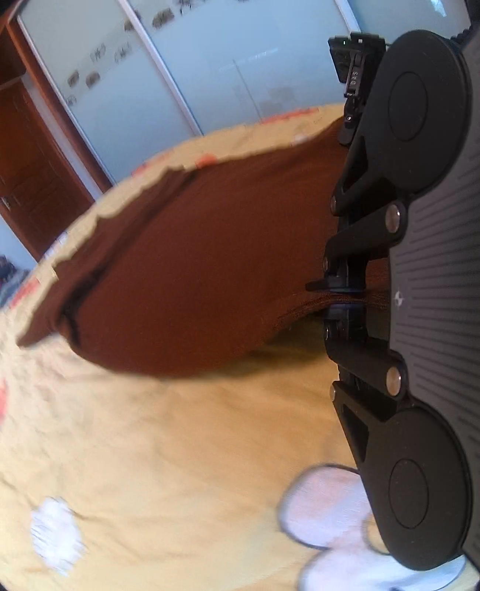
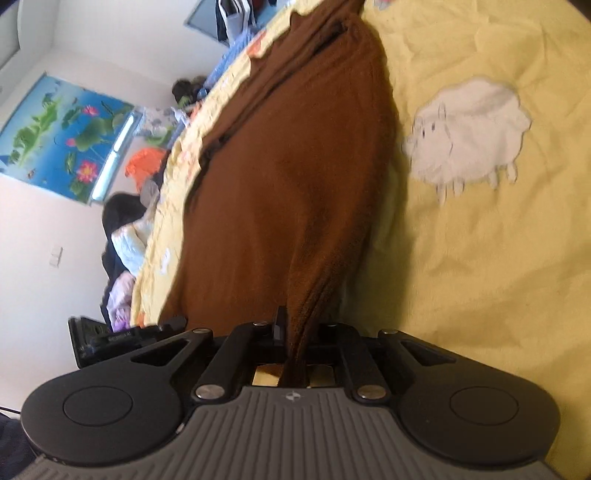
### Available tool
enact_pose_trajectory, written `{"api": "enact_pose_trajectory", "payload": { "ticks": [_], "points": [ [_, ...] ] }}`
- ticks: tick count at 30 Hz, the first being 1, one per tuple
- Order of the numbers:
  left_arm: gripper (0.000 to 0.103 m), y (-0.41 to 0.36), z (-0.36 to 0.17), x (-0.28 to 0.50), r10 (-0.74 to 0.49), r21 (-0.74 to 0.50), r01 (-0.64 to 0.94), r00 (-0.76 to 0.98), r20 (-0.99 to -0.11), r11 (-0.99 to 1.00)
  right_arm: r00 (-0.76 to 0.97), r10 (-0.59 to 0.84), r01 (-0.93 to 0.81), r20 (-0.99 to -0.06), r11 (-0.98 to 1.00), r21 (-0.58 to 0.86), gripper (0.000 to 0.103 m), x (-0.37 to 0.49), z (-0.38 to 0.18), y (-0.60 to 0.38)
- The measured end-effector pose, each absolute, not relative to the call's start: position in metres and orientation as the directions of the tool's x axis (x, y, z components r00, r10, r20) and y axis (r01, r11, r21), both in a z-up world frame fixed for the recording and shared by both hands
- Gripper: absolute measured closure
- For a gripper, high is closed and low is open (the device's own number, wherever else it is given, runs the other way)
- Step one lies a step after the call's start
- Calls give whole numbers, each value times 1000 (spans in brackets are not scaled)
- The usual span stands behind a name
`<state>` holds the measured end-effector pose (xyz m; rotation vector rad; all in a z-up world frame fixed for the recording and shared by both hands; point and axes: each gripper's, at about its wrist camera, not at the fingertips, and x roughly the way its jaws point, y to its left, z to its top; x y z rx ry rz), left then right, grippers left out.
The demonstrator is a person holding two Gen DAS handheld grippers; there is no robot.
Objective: Fold small clothes
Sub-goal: 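Lift the hem with both grippers and fold it toward the collar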
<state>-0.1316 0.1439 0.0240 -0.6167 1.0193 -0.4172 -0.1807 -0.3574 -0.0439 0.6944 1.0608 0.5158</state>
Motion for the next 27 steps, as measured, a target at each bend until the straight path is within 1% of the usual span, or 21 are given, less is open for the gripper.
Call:
{"api": "enact_pose_trajectory", "payload": {
  "ticks": [2, 5, 8, 11, 13, 15, 17, 19, 20, 21, 22, 23, 24, 25, 26, 27],
  "points": [
    [98, 144, 40, -117, -616, -670, 88, 494, -613, 737, 439, 701, -73, -562, 651, 755, 90, -177, -33, -361],
    [98, 140, 66, -80, -636, -664, 177, 540, -552, 726, 487, 721, -143, -492, 622, 770, 90, -156, -7, -364],
    [98, 131, 86, -28, -634, -647, 229, 585, -506, 728, 527, 737, -214, -422, 596, 774, 90, -114, 16, -364],
    [98, 120, 102, 36, -616, -618, 264, 634, -467, 740, 569, 723, -257, -391, 608, 751, 90, -57, 34, -367],
    [98, 116, 108, 79, -610, -627, 252, 647, -457, 738, 596, 716, -257, -363, 598, 759, 90, -12, 40, -375],
    [98, 109, 110, 120, -576, -603, 237, 673, -464, 762, 624, 700, -238, -348, 594, 768, 90, 34, 43, -382],
    [98, 98, 108, 161, -535, -579, 208, 696, -478, 788, 644, 682, -208, -345, 591, 779, 90, 84, 41, -382],
    [98, 89, 102, 197, -463, -518, 179, 736, -494, 836, 664, 652, -164, -367, 605, 779, 90, 127, 33, -384],
    [97, 87, 96, 213, -407, -484, 139, 759, -509, 864, 678, 627, -136, -383, 619, 774, 85, 147, 28, -385],
    [93, 84, 86, 230, -361, -464, 90, 763, -537, 881, 694, 606, -112, -389, 624, 773, 83, 166, 19, -383],
    [86, 85, 75, 245, -336, -459, 40, 737, -586, 888, 711, 578, -79, -400, 630, 772, 64, 181, 10, -384],
    [82, 88, 67, 255, -324, -468, -16, 701, -635, 883, 722, 545, -34, -427, 644, 764, 21, 193, -1, -385],
    [75, 93, 62, 262, -322, -493, -76, 670, -669, 867, 730, 500, 26, -466, 661, 750, 7, 199, -11, -383],
    [73, 102, 59, 254, -330, -525, -99, 676, -659, 845, 749, 450, 73, -486, 674, 735, 5, 198, -18, -381],
    [72, 109, 60, 241, -332, -546, -94, 704, -627, 832, 765, 438, 65, -472, 678, 732, 11, 193, -22, -379],
    [60, 115, 63, 221, -319, -542, -80, 733, -600, 836, 766, 459, 29, -450, 675, 738, 12, 183, -23, -377]
  ]
}}
